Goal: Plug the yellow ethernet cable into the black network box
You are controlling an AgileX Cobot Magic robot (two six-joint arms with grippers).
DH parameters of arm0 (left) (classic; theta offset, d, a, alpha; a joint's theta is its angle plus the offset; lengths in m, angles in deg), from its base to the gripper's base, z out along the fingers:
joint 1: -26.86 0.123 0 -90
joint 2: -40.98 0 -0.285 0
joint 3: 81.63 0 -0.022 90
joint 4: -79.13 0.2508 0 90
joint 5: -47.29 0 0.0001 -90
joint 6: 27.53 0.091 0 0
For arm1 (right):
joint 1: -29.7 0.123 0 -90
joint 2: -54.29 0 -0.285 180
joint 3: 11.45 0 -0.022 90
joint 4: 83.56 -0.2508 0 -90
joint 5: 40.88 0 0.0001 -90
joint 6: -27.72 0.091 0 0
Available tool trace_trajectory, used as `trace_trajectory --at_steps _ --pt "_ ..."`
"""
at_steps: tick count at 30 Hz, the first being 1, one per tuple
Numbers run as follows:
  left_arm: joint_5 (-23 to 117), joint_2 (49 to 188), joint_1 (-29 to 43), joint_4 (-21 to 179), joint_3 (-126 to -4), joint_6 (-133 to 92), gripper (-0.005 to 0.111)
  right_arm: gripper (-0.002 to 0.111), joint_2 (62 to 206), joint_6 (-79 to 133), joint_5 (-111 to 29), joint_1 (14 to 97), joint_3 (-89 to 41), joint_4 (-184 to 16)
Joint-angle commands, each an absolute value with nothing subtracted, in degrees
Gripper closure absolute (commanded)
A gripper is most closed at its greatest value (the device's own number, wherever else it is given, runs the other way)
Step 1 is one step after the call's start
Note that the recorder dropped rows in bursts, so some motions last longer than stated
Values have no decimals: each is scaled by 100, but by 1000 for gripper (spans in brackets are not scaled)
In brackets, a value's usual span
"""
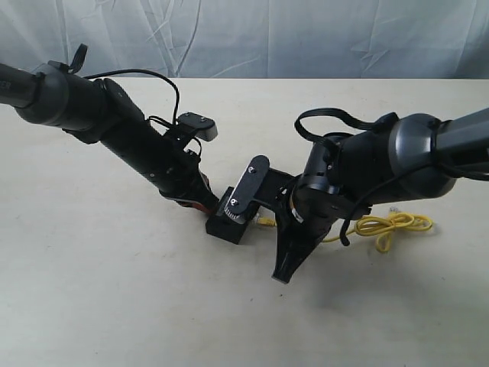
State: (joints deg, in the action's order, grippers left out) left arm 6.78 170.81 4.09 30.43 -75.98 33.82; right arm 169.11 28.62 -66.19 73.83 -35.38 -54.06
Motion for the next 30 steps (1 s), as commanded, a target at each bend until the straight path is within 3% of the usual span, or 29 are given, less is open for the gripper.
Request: trace_trajectory --at_steps 1,30 --pt "979 17240 399 3423 -7538 3354 107 109 16865 2834 -6738 7375 -3520 -5359" --pt "979 17240 399 3423 -7538 3354 107 109 16865 2058 -6534 7386 -3520 -6255"
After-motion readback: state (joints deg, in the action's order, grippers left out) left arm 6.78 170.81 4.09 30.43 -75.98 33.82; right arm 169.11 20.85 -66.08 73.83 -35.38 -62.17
